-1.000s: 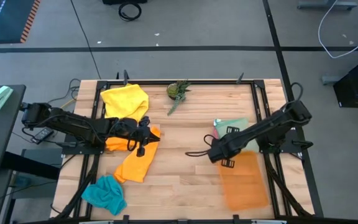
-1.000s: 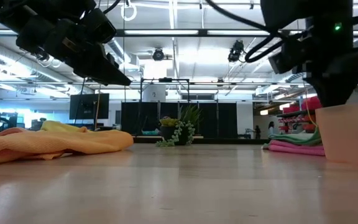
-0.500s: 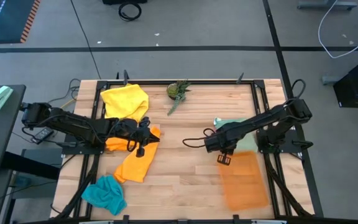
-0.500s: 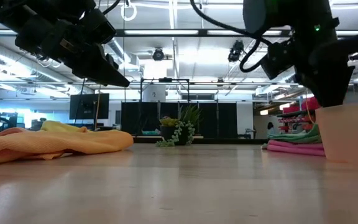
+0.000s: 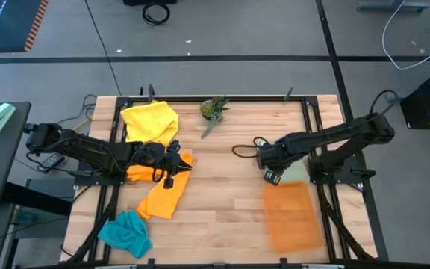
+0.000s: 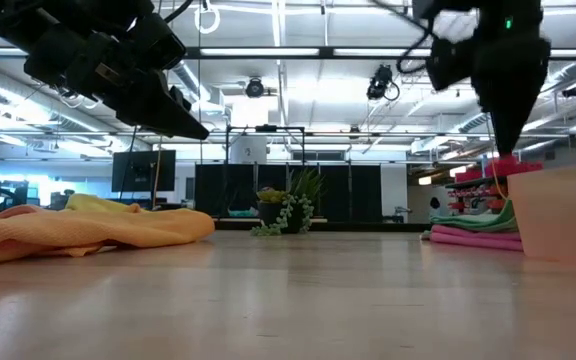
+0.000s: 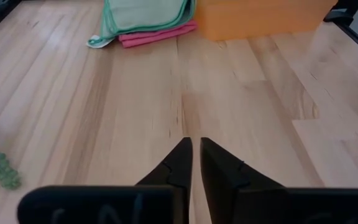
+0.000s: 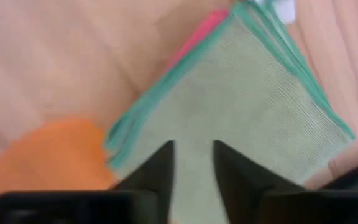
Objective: Fold microfiber towels
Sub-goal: Stack the green microfiber towel on top of the pink microfiber towel
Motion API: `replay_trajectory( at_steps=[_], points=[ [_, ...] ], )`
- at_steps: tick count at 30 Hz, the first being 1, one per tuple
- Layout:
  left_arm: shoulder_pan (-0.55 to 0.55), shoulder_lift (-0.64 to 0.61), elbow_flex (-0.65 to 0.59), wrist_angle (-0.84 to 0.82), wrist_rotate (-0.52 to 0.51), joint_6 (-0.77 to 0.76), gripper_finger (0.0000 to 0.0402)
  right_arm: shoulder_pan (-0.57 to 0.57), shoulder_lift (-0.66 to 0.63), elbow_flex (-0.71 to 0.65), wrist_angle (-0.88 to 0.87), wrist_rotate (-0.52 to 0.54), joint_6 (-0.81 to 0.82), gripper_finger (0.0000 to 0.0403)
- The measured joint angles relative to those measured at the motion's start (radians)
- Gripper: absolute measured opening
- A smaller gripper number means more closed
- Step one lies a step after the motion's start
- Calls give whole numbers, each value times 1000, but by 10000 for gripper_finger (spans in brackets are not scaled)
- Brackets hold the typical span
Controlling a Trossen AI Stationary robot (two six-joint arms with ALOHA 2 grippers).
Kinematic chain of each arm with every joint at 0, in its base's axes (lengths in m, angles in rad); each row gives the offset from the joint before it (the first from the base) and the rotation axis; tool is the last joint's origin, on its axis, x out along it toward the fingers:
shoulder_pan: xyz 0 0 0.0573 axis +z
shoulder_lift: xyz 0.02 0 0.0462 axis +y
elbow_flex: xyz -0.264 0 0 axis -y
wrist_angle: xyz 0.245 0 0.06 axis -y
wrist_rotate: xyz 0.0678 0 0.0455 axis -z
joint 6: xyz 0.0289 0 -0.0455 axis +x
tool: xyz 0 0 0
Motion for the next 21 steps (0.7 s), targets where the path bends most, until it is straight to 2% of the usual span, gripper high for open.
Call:
replay_trajectory(
  at_steps=[2, 4, 7, 11, 17, 21],
  points=[
    [0, 0, 0, -2, 0, -2, 34, -32, -6, -72, 91, -33, -22, 37],
    [0, 0, 0, -4, 0, -2, 32, -64, -6, -149, 232, -93, -50, 13],
    [0, 0, 0, -5, 0, -2, 34, -106, 9, -235, 373, -139, -52, 6],
    [0, 0, 0, -6, 0, 1, 39, -156, 52, -293, 435, -134, -45, 3],
    [13, 0, 0, -5, 0, 5, 37, -250, 102, -296, 490, -64, -20, 2],
    [32, 0, 0, -5, 0, 5, 31, -337, 107, -287, 496, 16, -70, 2]
  ],
)
